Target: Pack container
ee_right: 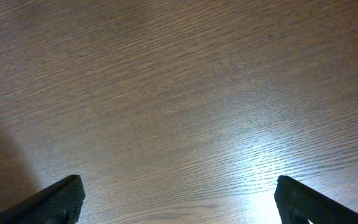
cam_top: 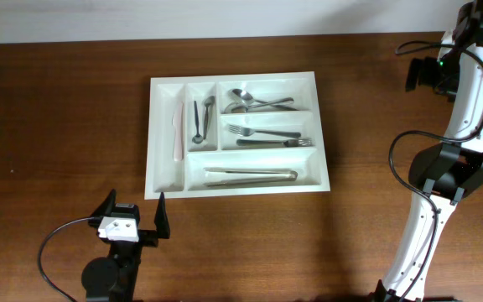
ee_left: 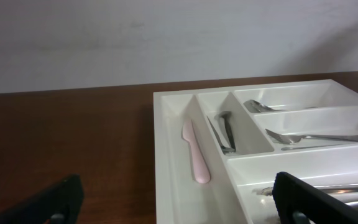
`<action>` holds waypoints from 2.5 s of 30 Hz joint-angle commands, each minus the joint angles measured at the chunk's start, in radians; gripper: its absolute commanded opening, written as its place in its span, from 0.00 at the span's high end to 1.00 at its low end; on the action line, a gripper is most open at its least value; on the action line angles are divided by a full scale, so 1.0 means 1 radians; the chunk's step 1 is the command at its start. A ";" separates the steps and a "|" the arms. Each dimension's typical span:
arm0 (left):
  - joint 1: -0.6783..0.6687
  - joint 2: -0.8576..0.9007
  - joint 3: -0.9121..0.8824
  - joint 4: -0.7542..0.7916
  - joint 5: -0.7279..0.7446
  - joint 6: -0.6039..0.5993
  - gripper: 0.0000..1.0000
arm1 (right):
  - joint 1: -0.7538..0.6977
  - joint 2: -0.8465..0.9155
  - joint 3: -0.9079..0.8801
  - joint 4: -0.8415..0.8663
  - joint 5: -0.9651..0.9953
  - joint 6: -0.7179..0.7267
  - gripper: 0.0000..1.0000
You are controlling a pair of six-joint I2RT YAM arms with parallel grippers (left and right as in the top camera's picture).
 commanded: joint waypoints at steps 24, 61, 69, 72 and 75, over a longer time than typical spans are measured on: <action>0.004 -0.010 -0.010 0.006 -0.011 0.019 0.01 | 0.089 -0.907 -0.772 0.683 0.039 0.082 0.01; 0.004 -0.010 -0.010 0.006 -0.011 0.019 0.01 | 0.415 -2.450 -2.470 1.762 -0.036 0.126 0.01; 0.004 -0.010 -0.010 0.006 -0.011 0.019 0.01 | 0.415 -2.583 -2.641 1.955 -0.040 0.125 0.01; 0.004 -0.010 -0.010 0.006 -0.011 0.019 0.01 | 0.415 -2.614 -2.683 1.977 -0.040 0.126 0.01; 0.004 -0.010 -0.010 0.006 -0.011 0.019 0.01 | 0.415 -2.614 -2.703 1.986 -0.040 0.126 0.01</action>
